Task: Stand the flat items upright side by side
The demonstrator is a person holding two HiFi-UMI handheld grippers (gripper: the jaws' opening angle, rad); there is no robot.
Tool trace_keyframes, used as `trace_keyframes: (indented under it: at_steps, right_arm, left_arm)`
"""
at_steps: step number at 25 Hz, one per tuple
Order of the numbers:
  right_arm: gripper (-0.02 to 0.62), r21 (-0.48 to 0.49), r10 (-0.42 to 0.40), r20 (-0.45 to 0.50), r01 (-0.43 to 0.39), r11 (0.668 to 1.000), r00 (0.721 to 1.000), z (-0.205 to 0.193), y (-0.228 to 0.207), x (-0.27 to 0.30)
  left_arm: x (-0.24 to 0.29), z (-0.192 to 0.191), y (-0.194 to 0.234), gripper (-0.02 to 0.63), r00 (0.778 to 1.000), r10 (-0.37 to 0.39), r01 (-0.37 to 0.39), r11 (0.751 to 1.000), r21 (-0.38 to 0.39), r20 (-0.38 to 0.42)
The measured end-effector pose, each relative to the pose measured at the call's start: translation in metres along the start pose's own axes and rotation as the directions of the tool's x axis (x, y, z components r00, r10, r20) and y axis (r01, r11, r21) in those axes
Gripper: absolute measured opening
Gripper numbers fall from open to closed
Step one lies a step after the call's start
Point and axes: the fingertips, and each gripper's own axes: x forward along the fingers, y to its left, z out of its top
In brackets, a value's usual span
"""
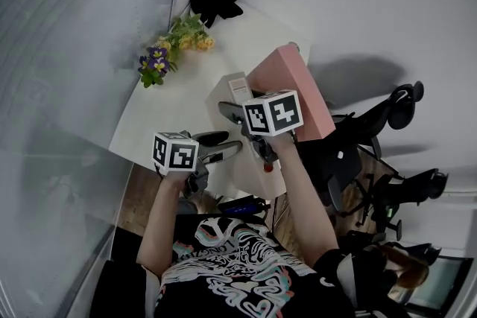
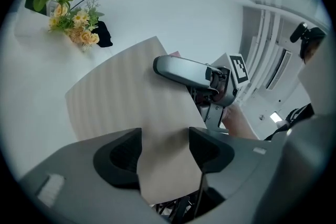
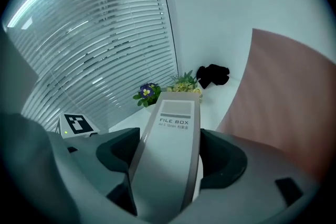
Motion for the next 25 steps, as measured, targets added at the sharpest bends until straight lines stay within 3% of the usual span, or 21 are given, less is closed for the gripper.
trace_keyframes:
  at_steps: [14, 20, 25]
  right_arm:
    - [0.322, 0.040, -0.029, 0.061, 0.026, 0.999, 0.998, 0.004, -0.002, -0.010]
    - [0.324, 0.046, -0.033, 0.193, 0.025, 0.999, 0.981, 0.032, -0.001, -0.031]
    - [0.313, 0.039, -0.048, 0.290, 0.038, 0.998, 0.956, 0.048, -0.002, -0.045]
  left_arm:
    - [-0.001, -0.001, -0.002, 0.272, 1.000, -0.013, 0.013, 1.000, -0.022, -0.002]
    - [-0.006, 0.021, -0.009, 0.272, 0.995, -0.041, 0.046, 0.998, -0.050, 0.092]
    - [-0.007, 0.032, -0.010, 0.270, 0.993, -0.029, 0.034, 0.999, -0.040, 0.118]
